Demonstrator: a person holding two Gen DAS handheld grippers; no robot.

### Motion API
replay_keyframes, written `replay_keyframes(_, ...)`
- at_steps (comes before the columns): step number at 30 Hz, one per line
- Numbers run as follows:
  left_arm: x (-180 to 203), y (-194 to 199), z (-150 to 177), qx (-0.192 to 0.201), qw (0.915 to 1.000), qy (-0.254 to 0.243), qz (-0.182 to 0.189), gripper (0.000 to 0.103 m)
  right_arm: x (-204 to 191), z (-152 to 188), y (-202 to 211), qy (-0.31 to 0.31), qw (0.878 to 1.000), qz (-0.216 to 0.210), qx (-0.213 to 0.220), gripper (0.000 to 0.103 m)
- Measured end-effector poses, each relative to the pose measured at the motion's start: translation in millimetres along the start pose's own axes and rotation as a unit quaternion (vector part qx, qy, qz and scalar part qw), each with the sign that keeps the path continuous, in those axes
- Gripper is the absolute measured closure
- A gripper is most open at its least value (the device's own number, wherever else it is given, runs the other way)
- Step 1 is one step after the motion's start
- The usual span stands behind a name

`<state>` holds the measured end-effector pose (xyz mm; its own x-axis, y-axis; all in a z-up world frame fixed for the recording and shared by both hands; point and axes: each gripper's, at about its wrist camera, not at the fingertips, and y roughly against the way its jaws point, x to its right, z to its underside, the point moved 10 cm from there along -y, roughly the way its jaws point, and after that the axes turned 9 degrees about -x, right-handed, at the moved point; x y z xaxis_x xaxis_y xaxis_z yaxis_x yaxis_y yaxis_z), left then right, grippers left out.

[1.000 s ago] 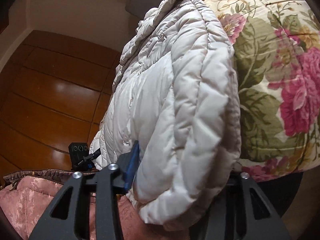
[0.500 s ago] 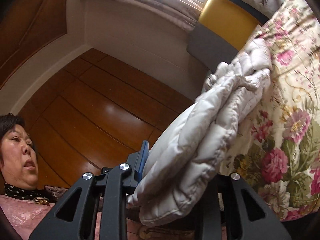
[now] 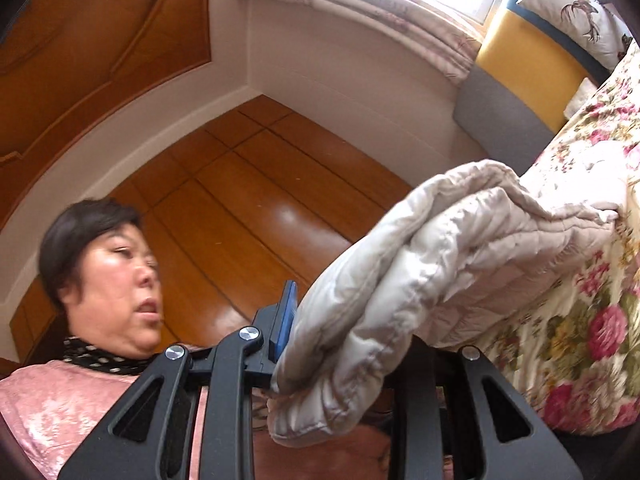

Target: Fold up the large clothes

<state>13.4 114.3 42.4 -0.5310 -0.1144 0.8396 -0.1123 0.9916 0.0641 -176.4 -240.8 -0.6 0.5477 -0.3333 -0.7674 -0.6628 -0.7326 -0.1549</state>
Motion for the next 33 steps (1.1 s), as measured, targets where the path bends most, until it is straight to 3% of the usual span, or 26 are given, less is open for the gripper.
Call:
replay_keyframes(4, 2.6, -4.6, -2.7, -0.011, 0.9998, -0.014, -0.002, 0.085, -11.1, 3.9, 4.3, -0.001, 1.0, -0.019, 0.015, 0.078)
replay_keyframes(9, -29.0, -34.3, -24.3, -0.021, 0.9997, 0.007, -0.011, 0.085, 2.7, -12.2, 7.3, -0.045, 0.998, -0.011, 0.038, 0.078)
replay_keyframes(18, -100.4, -107.9, -66.8, -0.044, 0.9952, 0.01, -0.087, 0.085, 102.7, -63.2, -5.9, -0.132, 0.986, 0.053, 0.085, 0.076)
replay_keyframes(27, -183.9, -145.8, -94.0, -0.038, 0.9835, 0.051, -0.169, 0.083, 171.7, -89.9, -17.1, -0.181, 0.971, 0.101, 0.117, 0.07)
replay_keyframes(30, -209.1, -154.0, -99.6, -0.034, 0.9754, 0.048, -0.213, 0.066, 196.5, -98.0, -14.5, -0.197, 0.962, 0.125, 0.142, 0.066)
replay_keyframes(32, -221.3, -157.9, -102.2, -0.028, 0.968, 0.046, -0.245, 0.028, 215.1, -97.6, -12.4, -0.212, 0.953, 0.153, 0.151, 0.062)
replay_keyframes(33, -225.1, -157.0, -104.7, -0.014, 0.9642, 0.038, -0.262, 0.021, 223.7, -96.5, -12.2, -0.218, 0.95, 0.166, 0.153, 0.06)
